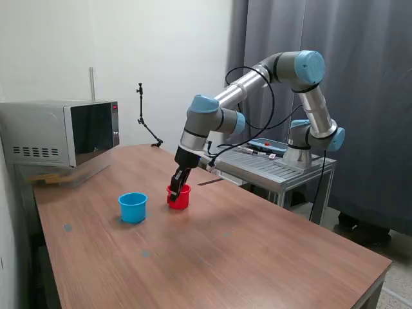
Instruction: Place red objects in the red bin, and blue objects in the blue bin.
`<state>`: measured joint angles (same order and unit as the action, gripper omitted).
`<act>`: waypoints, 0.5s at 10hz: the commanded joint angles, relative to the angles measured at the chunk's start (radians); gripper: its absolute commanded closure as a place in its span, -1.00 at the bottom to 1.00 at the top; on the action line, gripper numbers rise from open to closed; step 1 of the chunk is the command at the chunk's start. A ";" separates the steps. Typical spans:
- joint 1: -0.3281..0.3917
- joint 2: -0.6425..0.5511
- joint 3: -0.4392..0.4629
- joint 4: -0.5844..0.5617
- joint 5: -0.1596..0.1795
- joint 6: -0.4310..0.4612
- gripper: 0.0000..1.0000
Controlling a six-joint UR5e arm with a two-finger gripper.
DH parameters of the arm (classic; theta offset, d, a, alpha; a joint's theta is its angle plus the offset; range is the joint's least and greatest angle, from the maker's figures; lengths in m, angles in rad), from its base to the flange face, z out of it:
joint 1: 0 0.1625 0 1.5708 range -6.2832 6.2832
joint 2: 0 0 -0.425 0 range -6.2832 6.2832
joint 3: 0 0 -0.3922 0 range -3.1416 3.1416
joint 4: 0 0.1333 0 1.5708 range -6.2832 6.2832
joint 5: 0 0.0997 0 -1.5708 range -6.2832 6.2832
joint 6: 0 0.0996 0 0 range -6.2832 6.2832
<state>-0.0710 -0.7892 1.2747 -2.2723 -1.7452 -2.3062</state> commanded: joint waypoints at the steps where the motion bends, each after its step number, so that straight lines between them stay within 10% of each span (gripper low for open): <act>1: -0.010 -0.118 0.145 0.007 -0.005 0.033 1.00; 5: -0.113 -0.150 0.203 0.016 -0.007 0.062 1.00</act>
<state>-0.1521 -0.9326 1.4657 -2.2619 -1.7506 -2.2505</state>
